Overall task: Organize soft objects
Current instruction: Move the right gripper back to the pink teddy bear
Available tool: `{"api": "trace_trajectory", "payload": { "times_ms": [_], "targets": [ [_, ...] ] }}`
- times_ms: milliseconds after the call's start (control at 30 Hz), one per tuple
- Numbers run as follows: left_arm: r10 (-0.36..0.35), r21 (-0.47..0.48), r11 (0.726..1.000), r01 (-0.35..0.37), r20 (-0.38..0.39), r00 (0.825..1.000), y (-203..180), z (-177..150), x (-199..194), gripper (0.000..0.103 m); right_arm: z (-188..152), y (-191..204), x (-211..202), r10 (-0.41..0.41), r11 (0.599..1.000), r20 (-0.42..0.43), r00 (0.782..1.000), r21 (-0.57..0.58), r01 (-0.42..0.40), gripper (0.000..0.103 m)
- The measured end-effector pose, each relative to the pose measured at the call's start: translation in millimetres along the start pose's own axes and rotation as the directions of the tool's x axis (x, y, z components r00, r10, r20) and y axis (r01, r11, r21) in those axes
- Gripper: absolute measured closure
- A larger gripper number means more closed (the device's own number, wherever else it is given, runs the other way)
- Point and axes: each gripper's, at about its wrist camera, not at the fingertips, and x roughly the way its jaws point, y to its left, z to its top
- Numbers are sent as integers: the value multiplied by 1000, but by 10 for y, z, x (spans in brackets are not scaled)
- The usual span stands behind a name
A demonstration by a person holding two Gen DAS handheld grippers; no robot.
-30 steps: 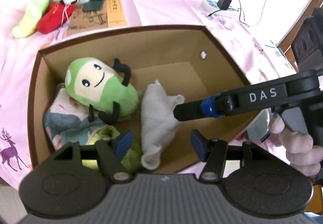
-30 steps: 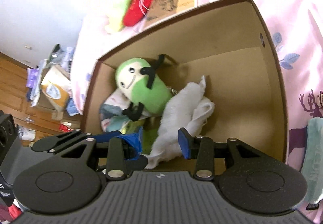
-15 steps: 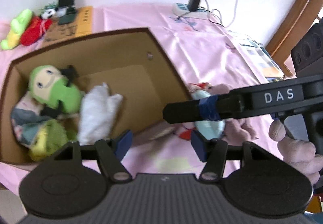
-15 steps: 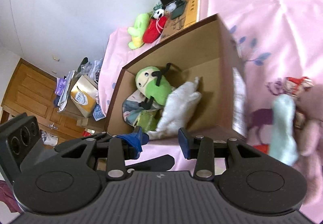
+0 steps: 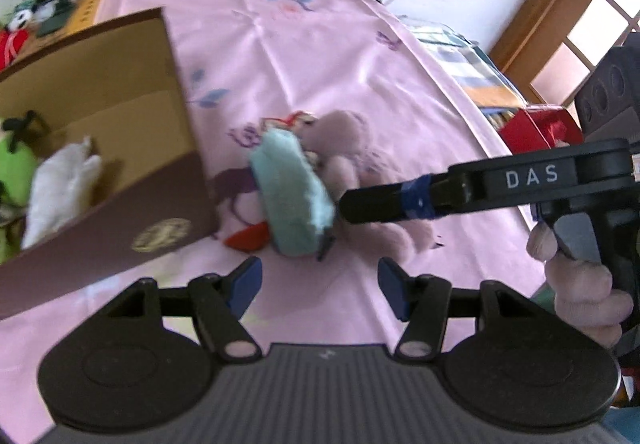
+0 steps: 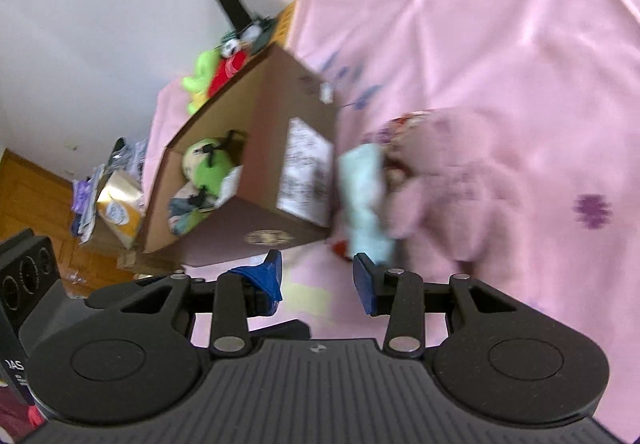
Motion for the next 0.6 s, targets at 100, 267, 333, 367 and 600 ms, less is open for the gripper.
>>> {"api": "trace_trajectory", "payload": {
  "times_ms": [100, 267, 333, 367, 600],
  "targets": [
    [-21, 2, 1000, 21, -2, 1000, -102, 2, 80, 43, -4, -169, -138, -30, 999, 27, 999, 21, 29, 79],
    [-54, 13, 998, 54, -3, 999, -250, 53, 210, 43, -2, -439, -330, -86, 994, 69, 994, 71, 82, 79],
    [-72, 21, 997, 71, 5, 997, -307, 85, 236, 43, -7, -524, -384, -103, 992, 81, 991, 84, 96, 79],
    [-80, 27, 996, 80, 11, 997, -334, 95, 246, 43, -7, -562, -404, -110, 990, 85, 990, 93, 102, 79],
    [-92, 27, 995, 91, 16, 996, -432, 170, 405, 43, 18, -769, -442, -137, 984, 94, 986, 125, 125, 79]
  ]
}}
